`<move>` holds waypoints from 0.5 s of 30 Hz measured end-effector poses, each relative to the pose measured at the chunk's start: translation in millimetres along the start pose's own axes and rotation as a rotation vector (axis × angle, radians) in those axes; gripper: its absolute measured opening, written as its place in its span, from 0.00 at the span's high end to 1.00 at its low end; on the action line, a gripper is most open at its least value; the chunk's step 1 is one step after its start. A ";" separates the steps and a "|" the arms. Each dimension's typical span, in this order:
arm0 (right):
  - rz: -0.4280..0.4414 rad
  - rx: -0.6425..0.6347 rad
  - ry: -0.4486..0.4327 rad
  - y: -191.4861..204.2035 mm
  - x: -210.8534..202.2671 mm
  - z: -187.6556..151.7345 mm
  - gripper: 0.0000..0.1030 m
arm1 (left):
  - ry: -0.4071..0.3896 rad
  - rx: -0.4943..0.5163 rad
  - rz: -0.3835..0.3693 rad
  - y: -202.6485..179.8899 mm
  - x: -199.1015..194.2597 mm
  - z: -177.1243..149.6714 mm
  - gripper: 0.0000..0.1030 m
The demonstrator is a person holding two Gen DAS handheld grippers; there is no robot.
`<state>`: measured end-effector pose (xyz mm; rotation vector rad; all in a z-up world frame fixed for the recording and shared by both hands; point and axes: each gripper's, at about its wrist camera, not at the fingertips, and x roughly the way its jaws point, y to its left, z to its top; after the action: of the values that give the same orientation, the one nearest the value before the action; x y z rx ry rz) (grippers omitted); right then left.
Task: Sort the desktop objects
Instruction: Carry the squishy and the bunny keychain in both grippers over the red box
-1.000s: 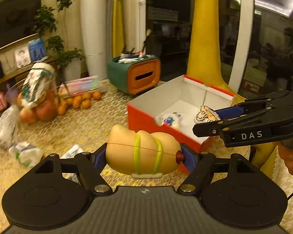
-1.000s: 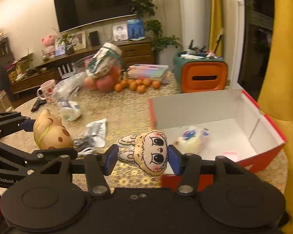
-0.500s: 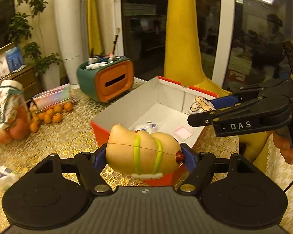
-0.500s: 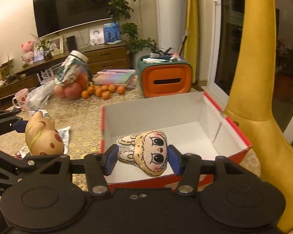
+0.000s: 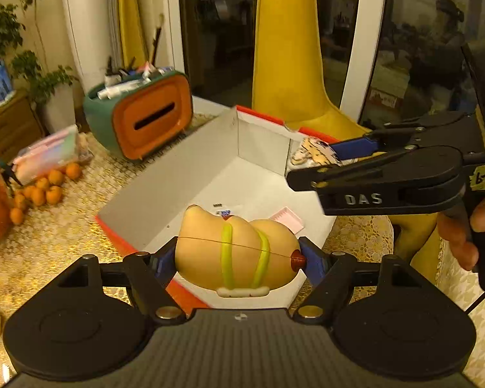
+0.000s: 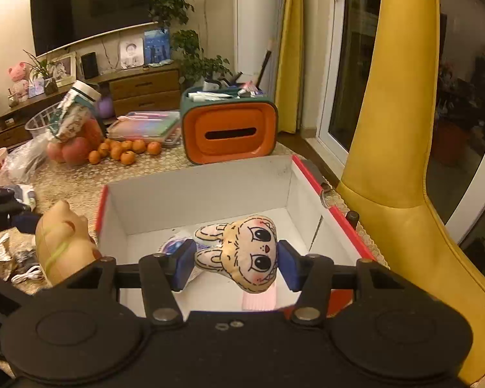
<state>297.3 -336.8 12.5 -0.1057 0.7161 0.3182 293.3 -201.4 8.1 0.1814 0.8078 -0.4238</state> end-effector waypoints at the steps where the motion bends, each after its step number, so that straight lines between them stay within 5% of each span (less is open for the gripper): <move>1: -0.003 0.004 0.006 -2.2 4.9 1.0 0.48 | 0.015 -0.002 -0.003 -0.6 6.2 2.3 0.26; 15: -0.030 0.004 0.130 -20.8 73.6 7.6 0.48 | 0.289 -0.082 -0.033 5.8 90.1 26.6 0.26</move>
<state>360.9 -336.5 -30.6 -0.1346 0.8435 0.2830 368.6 -231.3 -39.7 0.1553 1.1116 -0.3992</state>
